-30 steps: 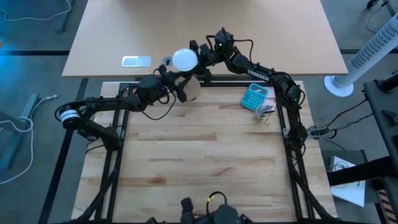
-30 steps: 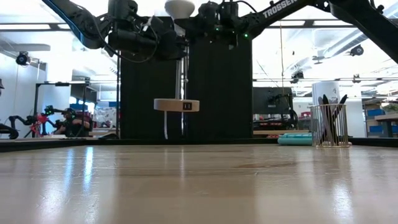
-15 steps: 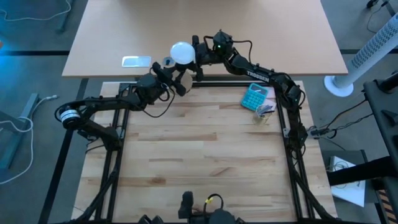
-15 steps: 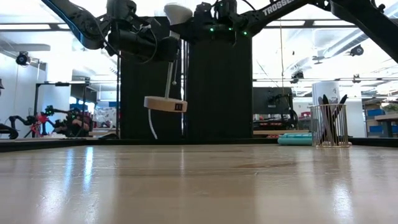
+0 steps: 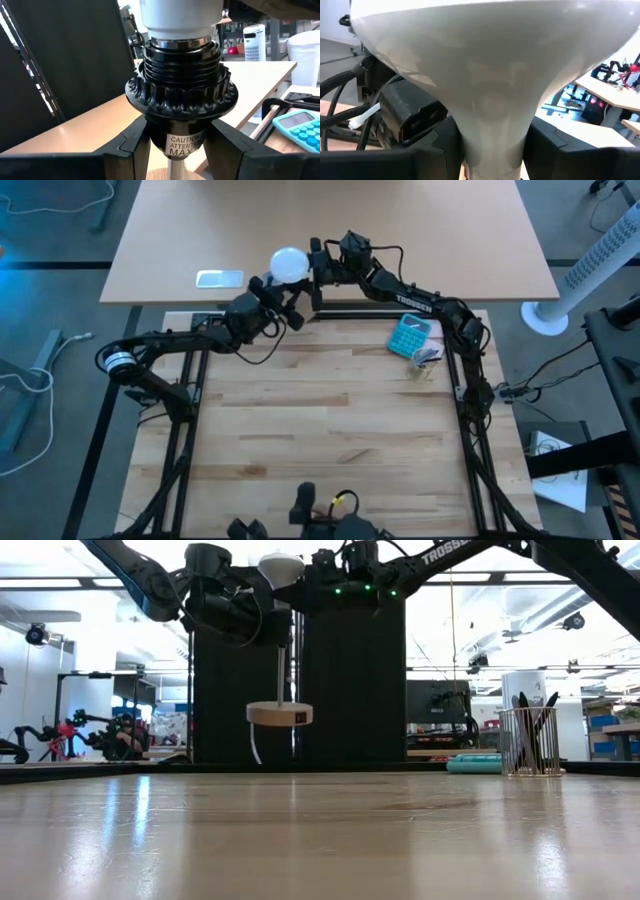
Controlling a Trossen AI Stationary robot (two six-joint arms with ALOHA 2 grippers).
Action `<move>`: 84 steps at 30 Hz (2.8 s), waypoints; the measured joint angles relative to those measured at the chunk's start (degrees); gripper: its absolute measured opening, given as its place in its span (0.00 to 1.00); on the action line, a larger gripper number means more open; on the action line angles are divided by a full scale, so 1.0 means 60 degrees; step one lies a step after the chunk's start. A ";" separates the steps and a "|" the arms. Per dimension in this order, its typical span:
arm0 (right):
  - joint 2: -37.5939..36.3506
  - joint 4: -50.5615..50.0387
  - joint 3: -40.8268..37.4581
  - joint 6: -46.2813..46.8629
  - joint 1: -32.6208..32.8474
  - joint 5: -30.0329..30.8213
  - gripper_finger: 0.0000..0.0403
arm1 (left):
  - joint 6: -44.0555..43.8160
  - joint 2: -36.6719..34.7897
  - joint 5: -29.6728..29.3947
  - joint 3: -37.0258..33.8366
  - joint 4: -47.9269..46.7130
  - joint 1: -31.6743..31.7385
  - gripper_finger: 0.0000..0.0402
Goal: Screw lightbulb
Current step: Insert the light bulb into the table lamp
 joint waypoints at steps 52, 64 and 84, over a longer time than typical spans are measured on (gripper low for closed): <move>-0.0002 -0.0883 -0.0055 0.0303 -0.0240 -0.0304 0.83 | -0.0794 0.0317 0.0432 -0.0113 0.0290 0.0364 0.35; -0.0200 -0.1035 -0.0026 0.0387 -0.0479 -0.2728 0.84 | -0.1519 0.0317 0.1802 -0.0127 0.0270 0.0263 0.35; -0.0341 -0.2142 -0.0007 0.1169 -0.0537 -0.2394 0.84 | -0.4993 0.0317 0.2530 -0.0530 -0.0114 -0.0557 0.35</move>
